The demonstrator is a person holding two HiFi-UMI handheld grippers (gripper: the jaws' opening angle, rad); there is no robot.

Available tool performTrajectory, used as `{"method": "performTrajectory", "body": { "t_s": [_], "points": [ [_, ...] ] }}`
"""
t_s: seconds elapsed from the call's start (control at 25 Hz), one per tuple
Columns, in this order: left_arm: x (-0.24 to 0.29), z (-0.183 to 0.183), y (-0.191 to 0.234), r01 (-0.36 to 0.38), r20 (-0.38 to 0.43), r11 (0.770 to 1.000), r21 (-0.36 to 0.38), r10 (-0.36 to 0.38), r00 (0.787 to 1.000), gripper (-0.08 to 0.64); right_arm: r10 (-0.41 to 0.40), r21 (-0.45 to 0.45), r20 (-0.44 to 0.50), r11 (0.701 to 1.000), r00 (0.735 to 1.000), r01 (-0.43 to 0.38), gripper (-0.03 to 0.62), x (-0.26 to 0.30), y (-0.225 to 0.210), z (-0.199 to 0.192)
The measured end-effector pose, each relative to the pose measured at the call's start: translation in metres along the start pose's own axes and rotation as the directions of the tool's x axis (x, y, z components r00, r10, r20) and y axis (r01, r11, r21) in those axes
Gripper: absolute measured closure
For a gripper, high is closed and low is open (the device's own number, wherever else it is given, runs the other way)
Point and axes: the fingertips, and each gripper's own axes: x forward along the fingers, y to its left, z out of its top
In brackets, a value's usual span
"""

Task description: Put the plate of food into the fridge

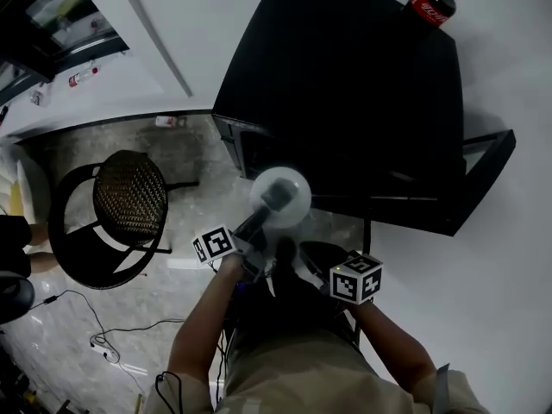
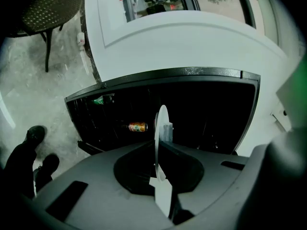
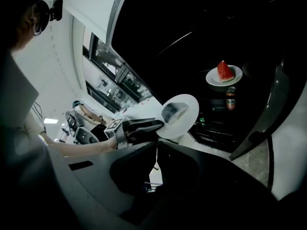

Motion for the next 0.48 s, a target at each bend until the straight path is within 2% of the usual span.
{"method": "performTrajectory", "body": {
  "t_s": [0.24, 0.48],
  "points": [
    [0.004, -0.005, 0.016, -0.007, -0.019, 1.000, -0.009, 0.006, 1.000, 0.546, -0.094, 0.098, -0.013, 0.991, 0.995, 0.095, 0.568, 0.023, -0.047, -0.005],
    [0.005, -0.007, 0.033, -0.024, -0.015, 0.999, -0.022, 0.023, 1.000, 0.546, -0.133, 0.102, -0.047, 0.985, 0.990, 0.137, 0.568, 0.036, -0.067, -0.016]
  ]
}}
